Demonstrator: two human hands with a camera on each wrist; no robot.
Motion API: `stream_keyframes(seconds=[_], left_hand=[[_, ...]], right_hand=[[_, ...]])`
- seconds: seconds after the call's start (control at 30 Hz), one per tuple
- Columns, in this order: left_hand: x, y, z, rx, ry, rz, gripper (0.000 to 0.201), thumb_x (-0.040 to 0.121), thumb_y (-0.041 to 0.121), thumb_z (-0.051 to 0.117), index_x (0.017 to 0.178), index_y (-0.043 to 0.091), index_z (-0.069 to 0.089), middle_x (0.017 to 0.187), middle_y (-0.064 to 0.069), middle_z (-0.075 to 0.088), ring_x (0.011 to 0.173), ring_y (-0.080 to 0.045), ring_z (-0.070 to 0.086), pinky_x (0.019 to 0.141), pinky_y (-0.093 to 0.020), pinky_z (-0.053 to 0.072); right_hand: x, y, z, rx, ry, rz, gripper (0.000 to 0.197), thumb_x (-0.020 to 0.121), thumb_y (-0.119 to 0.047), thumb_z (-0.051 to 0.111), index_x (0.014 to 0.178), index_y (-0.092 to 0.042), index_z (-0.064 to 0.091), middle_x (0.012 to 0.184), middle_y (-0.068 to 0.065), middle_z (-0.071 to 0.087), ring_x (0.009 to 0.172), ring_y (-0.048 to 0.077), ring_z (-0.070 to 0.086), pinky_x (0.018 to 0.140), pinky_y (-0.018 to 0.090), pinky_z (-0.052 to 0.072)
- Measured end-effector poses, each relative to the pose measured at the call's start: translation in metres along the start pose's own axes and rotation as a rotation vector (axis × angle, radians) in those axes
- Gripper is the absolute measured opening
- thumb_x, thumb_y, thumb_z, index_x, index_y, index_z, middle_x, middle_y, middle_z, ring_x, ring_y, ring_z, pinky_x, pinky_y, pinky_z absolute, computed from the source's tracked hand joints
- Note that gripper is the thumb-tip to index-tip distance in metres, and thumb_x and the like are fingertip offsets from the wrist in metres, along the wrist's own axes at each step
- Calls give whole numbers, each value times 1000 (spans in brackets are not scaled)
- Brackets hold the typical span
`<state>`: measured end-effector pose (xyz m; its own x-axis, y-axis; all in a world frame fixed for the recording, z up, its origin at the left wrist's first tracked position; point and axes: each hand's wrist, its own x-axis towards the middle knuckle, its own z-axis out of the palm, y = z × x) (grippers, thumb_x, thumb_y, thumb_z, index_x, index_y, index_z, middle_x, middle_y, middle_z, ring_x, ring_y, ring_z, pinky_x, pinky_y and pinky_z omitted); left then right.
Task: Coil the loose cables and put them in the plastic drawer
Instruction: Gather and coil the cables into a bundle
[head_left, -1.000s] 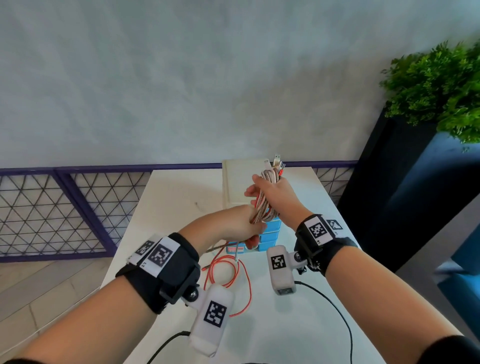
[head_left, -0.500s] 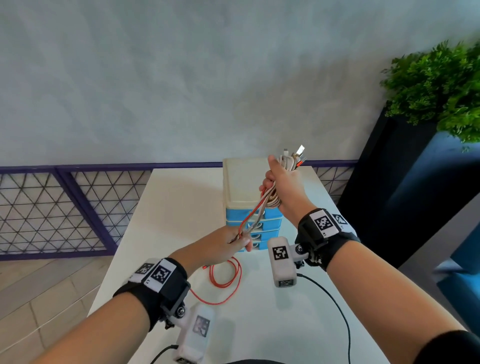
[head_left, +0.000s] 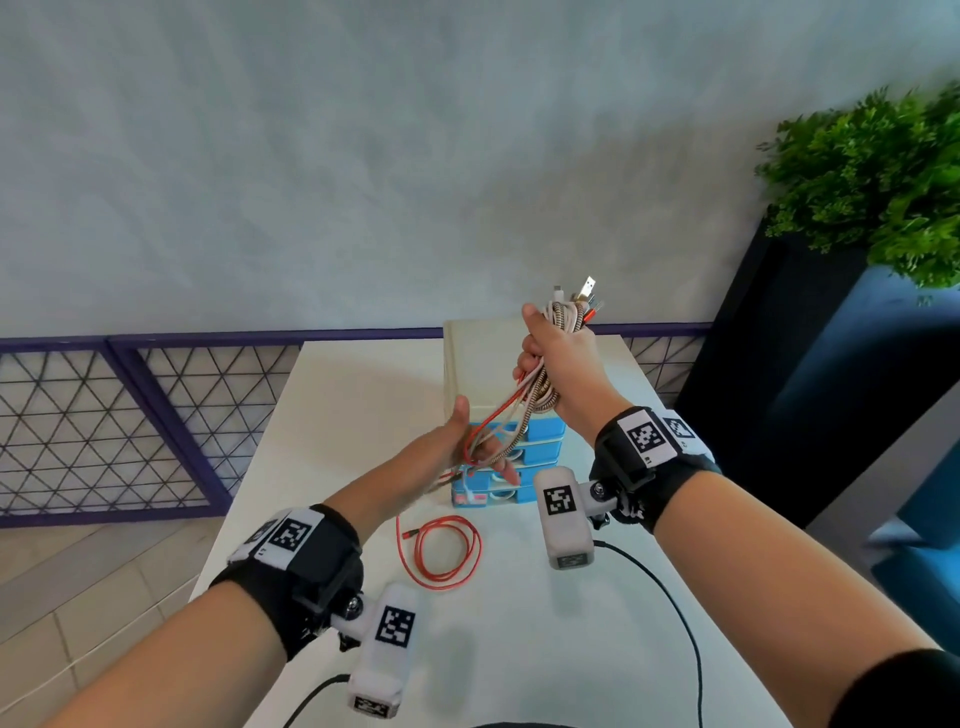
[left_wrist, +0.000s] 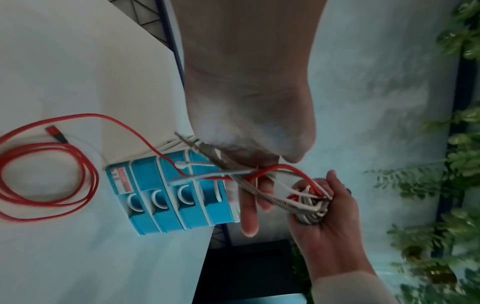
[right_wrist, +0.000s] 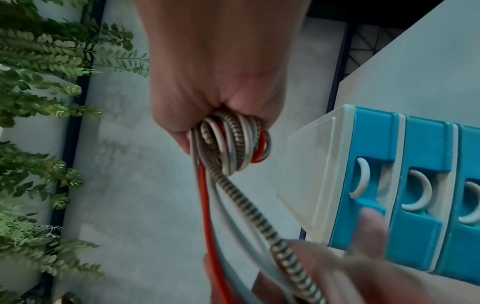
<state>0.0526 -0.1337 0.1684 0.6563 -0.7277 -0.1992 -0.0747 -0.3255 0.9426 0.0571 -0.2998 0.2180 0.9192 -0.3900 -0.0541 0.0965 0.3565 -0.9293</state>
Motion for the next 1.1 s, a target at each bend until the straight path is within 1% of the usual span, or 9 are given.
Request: stream_keyframes(seconds=[0.07, 0.13, 0.2, 0.3, 0.4, 0.6, 0.87, 1.0, 1.1], left_hand=[[2, 6, 2, 134, 26, 8, 80, 95, 54, 2, 84, 7, 66, 88, 1, 71, 84, 7, 63, 97, -24, 31], [4, 7, 5, 125, 7, 59, 74, 92, 56, 4, 73, 7, 56, 68, -5, 64, 62, 0, 63, 80, -19, 42], [4, 5, 8, 23, -28, 70, 81, 81, 65, 2, 72, 10, 60, 50, 2, 50, 51, -12, 54, 64, -18, 47], [6, 1, 11, -67, -51, 74, 82, 72, 71, 0, 63, 25, 67, 45, 5, 39, 45, -10, 37, 52, -20, 37], [5, 4, 13, -2, -88, 127, 71, 75, 69, 1, 54, 29, 55, 49, 9, 39, 47, -8, 34, 52, -17, 33], [-1, 1, 5, 101, -140, 161, 43, 100, 37, 21, 72, 16, 44, 64, 3, 46, 57, -2, 43, 61, -8, 40], [-10, -13, -8, 101, -101, 57, 48, 94, 49, 27, 78, 19, 62, 59, 6, 40, 54, -8, 42, 58, -16, 38], [-2, -9, -13, 409, -15, 33, 33, 98, 38, 39, 78, 30, 63, 68, 7, 49, 63, -9, 41, 60, -20, 33], [4, -2, -20, 890, 123, 84, 23, 92, 48, 47, 88, 34, 66, 83, 13, 66, 79, -9, 53, 80, -27, 28]], right_hand=[[-1, 1, 1, 19, -13, 22, 27, 92, -24, 64, 76, -15, 44, 47, -3, 40, 37, 12, 43, 47, 29, 47], [-1, 1, 2, 30, -21, 33, 27, 92, -25, 64, 77, -15, 44, 48, -3, 40, 38, 11, 44, 47, 28, 47], [-1, 0, 2, 51, -21, 43, 27, 92, -25, 64, 77, -16, 44, 47, -4, 40, 38, 11, 44, 47, 28, 47], [2, -1, -1, 62, -10, 55, 26, 92, -26, 64, 78, -16, 44, 47, -4, 41, 38, 11, 44, 48, 28, 47], [4, -2, -4, 64, -5, 62, 27, 92, -27, 64, 77, -16, 44, 47, -5, 40, 38, 10, 44, 47, 28, 46], [7, -1, -11, 108, -41, 102, 30, 93, -27, 62, 72, -18, 43, 47, -6, 38, 37, 9, 42, 44, 26, 44], [9, -1, -29, 208, -47, 148, 31, 94, -27, 60, 70, -19, 43, 46, -6, 37, 36, 8, 40, 43, 23, 45], [7, -3, -28, 19, -109, 135, 31, 94, -26, 60, 71, -19, 42, 47, -6, 37, 37, 9, 41, 45, 25, 46], [3, -3, -28, -281, -182, 64, 30, 94, -26, 62, 70, -16, 46, 49, -3, 45, 39, 11, 48, 48, 28, 49]])
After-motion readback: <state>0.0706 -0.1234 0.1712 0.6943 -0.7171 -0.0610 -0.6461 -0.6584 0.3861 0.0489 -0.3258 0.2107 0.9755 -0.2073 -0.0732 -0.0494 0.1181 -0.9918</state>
